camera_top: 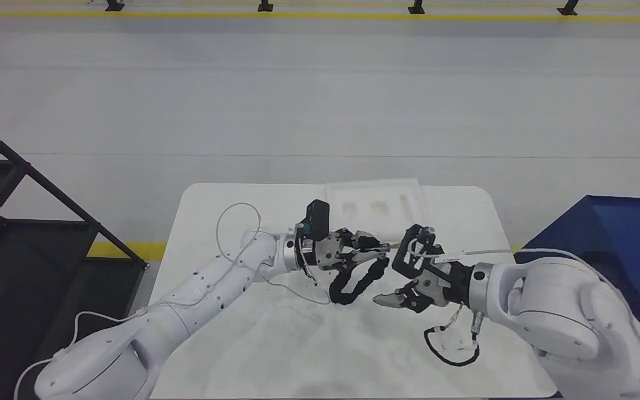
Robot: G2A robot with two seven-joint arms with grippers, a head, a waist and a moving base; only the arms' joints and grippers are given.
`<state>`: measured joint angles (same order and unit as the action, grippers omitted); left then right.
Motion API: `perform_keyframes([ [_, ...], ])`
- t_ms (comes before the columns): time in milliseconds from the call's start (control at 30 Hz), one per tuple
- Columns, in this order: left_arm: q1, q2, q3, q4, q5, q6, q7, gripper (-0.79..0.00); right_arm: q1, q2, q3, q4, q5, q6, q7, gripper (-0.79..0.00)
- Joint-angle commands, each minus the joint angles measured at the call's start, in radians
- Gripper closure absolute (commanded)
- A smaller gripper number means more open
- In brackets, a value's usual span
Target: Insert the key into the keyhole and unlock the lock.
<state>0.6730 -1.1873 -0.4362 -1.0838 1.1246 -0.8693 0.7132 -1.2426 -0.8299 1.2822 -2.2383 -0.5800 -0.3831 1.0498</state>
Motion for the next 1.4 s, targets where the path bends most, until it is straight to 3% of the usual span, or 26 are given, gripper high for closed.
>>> perform_keyframes([
  [0,0.005,-0.001,-0.009,-0.003,0.002,-0.005,-0.008,0.000,0.004,-0.001,-0.005,0.002,-0.002,0.004,-0.001,-0.785],
  [233,0.020,-0.002,-0.047,0.000,0.028,-0.027,-0.026,0.000,0.017,0.003,0.023,0.022,-0.006,-0.009,0.002,-0.785],
  [500,0.039,0.007,-0.095,-0.016,0.046,-0.083,-0.055,0.000,0.033,0.015,0.073,0.078,-0.078,-0.241,-0.050,-0.785],
  [567,0.045,0.009,-0.107,-0.021,0.046,-0.095,-0.066,0.000,0.035,0.017,0.069,0.081,-0.110,-0.288,-0.060,-0.711],
  [633,0.050,0.011,-0.119,-0.025,0.045,-0.104,-0.079,0.000,0.038,0.019,0.064,0.075,-0.154,-0.324,-0.068,-0.508],
  [733,0.059,0.012,-0.133,-0.029,0.038,-0.118,-0.100,0.000,0.036,0.020,0.058,0.055,-0.224,-0.348,-0.097,-0.388],
  [867,0.068,0.009,-0.144,-0.031,0.023,-0.138,-0.125,0.000,0.025,0.021,0.057,0.030,-0.325,-0.357,-0.134,-0.348],
  [1267,0.070,-0.013,-0.152,-0.021,-0.004,-0.143,-0.168,0.000,-0.026,0.022,0.049,-0.016,-0.522,-0.356,-0.250,-0.354],
  [1367,0.067,-0.018,-0.146,-0.020,-0.010,-0.143,-0.175,0.000,-0.037,0.023,0.047,-0.018,-0.543,-0.353,-0.266,-0.305],
])
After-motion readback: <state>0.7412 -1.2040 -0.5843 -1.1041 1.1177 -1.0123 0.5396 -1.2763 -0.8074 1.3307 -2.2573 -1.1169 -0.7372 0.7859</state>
